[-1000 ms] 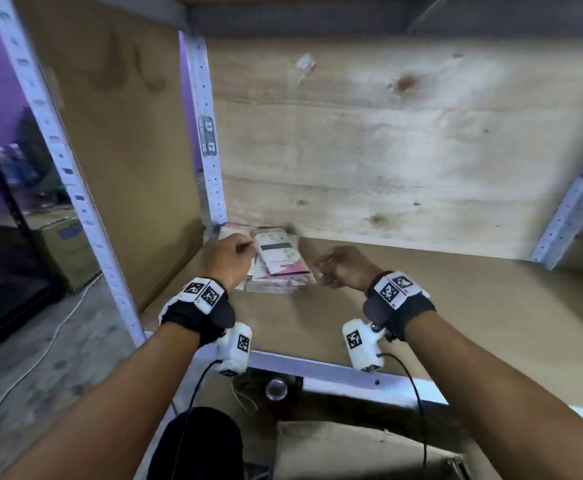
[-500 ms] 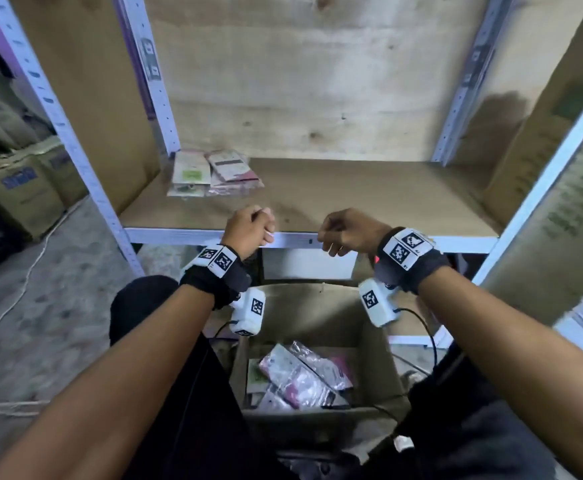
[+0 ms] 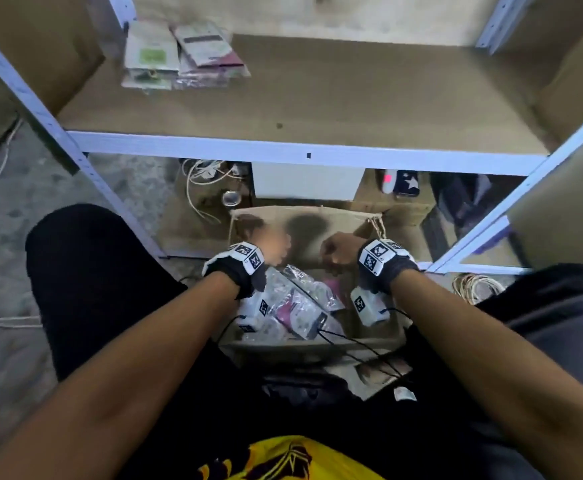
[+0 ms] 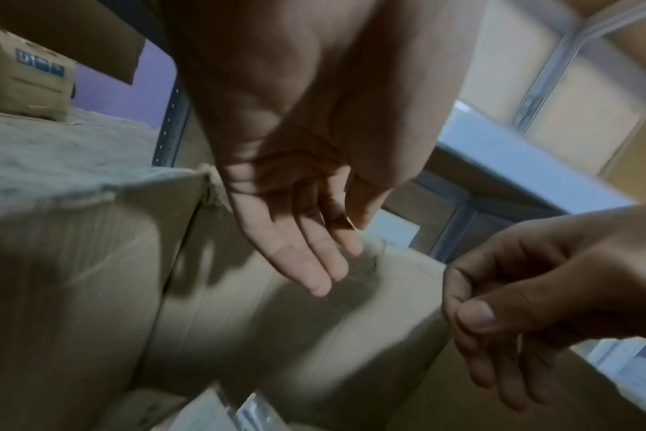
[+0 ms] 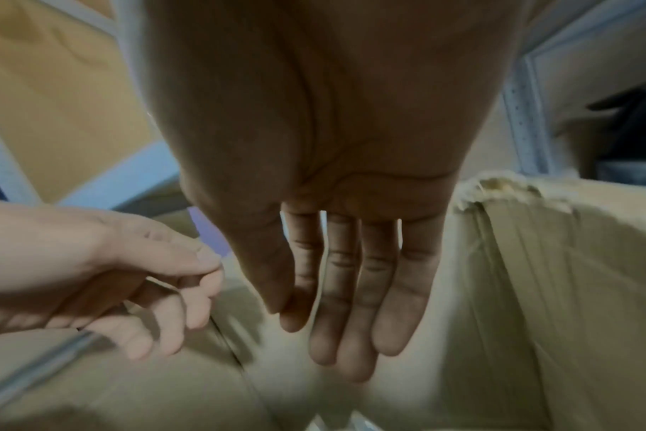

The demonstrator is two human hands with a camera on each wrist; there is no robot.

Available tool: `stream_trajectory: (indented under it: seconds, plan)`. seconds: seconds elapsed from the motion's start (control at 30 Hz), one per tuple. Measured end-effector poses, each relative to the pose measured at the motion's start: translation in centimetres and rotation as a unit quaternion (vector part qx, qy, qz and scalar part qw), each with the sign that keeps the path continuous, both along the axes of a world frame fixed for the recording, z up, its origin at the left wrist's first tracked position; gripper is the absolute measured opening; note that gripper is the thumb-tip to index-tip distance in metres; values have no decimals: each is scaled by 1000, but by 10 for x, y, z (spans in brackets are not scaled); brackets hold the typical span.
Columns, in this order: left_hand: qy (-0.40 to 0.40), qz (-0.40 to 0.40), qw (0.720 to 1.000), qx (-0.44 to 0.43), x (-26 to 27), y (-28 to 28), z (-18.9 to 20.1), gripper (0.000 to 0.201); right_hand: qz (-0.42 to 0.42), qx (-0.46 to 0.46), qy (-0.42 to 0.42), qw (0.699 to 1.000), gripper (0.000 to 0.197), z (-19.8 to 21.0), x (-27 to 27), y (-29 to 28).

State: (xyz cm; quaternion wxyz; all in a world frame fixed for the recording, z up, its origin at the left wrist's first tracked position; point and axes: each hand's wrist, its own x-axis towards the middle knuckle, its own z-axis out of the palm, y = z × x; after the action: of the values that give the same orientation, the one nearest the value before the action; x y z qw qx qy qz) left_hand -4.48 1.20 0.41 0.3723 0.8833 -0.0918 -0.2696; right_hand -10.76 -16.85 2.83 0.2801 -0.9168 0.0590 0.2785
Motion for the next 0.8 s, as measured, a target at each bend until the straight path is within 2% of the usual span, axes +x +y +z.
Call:
stream_trajectory:
  seconds: [0.1, 0.17, 0.27, 0.43, 0.53, 0.7, 0.8]
  plan:
    - [4, -52, 995, 88, 5, -6, -29, 31, 12, -11, 60, 998, 18, -40, 11, -5]
    - [30, -66, 991, 112, 9, -11, -43, 32, 9, -24, 85, 996, 15, -63, 18, -7]
    - [65, -43, 991, 105, 16, -16, -65, 29, 14, -49, 98, 994, 19, -90, 27, -6]
    - [80, -31, 984, 156, 20, -22, -97, 32, 74, -107, 106, 986, 24, -123, 34, -2]
    - [106, -34, 977, 182, 22, -21, -113, 32, 111, -117, 89, 983, 39, -146, 31, 4]
    - [161, -6, 967, 200, 30, -17, -120, 34, 86, -112, 119, 983, 42, -192, 25, 13]
    - [149, -9, 964, 220, 38, -16, -121, 34, 61, -102, 120, 986, 37, -206, 24, 16]
